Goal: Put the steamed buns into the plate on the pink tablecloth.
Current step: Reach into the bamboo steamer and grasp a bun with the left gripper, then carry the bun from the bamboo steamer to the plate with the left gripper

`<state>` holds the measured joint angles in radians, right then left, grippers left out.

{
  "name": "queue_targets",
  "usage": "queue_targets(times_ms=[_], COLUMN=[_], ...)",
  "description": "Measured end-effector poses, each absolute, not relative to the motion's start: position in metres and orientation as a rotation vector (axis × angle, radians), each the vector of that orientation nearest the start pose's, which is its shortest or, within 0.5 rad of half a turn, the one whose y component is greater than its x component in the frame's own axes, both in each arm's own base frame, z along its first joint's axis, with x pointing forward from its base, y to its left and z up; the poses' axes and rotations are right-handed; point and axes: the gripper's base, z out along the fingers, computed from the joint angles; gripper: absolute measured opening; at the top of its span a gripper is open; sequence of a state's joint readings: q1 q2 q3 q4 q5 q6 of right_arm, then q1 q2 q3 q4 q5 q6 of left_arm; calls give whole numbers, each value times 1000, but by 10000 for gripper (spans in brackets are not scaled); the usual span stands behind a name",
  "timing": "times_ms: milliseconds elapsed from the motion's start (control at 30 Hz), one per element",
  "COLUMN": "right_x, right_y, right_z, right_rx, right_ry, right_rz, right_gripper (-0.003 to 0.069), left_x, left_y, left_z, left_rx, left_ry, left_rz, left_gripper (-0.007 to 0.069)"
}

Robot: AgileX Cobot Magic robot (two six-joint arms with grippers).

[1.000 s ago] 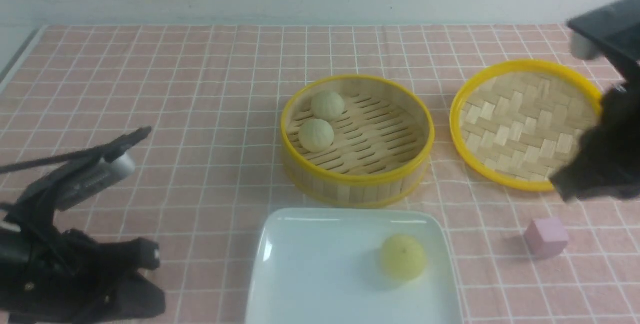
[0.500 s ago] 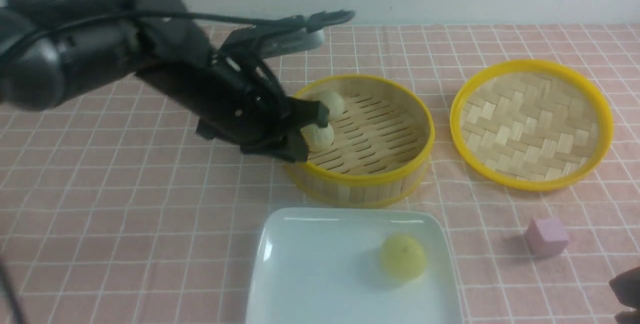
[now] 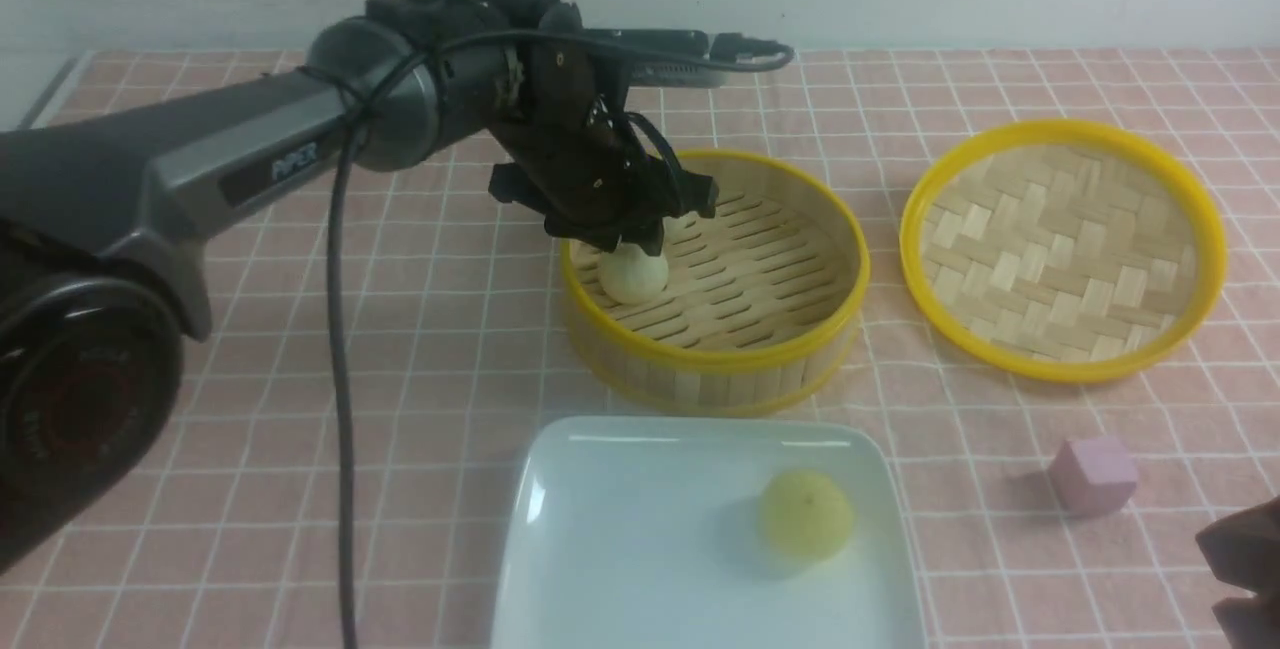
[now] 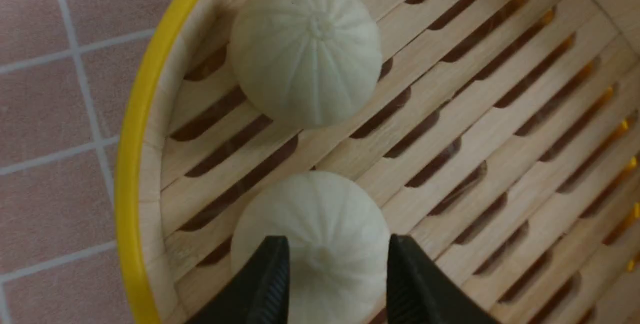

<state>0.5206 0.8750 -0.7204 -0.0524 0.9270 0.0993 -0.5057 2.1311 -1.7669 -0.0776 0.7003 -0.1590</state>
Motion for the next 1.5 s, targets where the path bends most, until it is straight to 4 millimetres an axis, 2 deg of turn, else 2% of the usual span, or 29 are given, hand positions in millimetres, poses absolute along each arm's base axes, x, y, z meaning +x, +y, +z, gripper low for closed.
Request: queue_targets(times_ms=[100,133,167,200,233,267,367,400,433,467,533,633,667,800,833,900,1000,1033,1133,1200,1333,1500], right_x=[132,132,132,132,132,132,132,132,132,132,132,132,132,132,132,132,132,132,132,132,132,132], right_y=[71,71,71,71,71,71,71,71,71,71,71,71,71,71,71,71,72,72,72,72,72,72], right_z=[293,293,293,293,293,293,293,293,293,293,293,293,293,293,293,293,293,293,293,293,293,293], right_rx=[-562,-562,-562,-562,-562,-562,-562,-562,-562,-562,-561,-561,-560,-560,-560,-560,-559,-559,-559,-559,-559,-559], right_ry=[2510,2510,2510,2510,2510,2510,2510,2510,2510,2510,2511,2511,2511,2511,2512,2512,2514,2514,2514,2514,2514,2514], right_rz=[170,170,170,170,170,170,170,170,170,170,172,173,173,175,175,175,178,178,178,178,178,178], right_gripper=[9,9,9,9,9,9,10,13,14,18,21,27,27,29,31,34,41,41,46,48,51,51], left_x=[421,421,421,420,420,416,405,394,391,378,357,334,333,314,309,303,299,299,299,300,301,310], left_y=[-238,-238,-238,-238,-238,-237,-233,-227,-226,-219,-206,-193,-192,-196,-204,-218,-238,-239,-249,-253,-256,-263], left_z=[204,203,203,208,209,219,242,265,268,291,319,330,330,301,283,265,239,238,218,205,197,219], left_rx=[356,339,340,319,313,297,288,294,297,308,330,345,346,369,373,363,364,364,372,353,313,302], left_ry=[2590,2597,2598,2603,2603,2609,2628,2636,2645,2654,2671,2721,2726,2823,2848,2857,2858,2858,2891,2931,2975,2931], left_rz=[-340,-344,-343,-354,-357,-370,-391,-398,-395,-393,-364,-326,-326,-337,-361,-408,-441,-442,-432,-419,-428,-458], left_gripper=[209,156,156,79,64,32,24,23,23,24,24,24,24,24,24,26,34,36,62,102,218,363])
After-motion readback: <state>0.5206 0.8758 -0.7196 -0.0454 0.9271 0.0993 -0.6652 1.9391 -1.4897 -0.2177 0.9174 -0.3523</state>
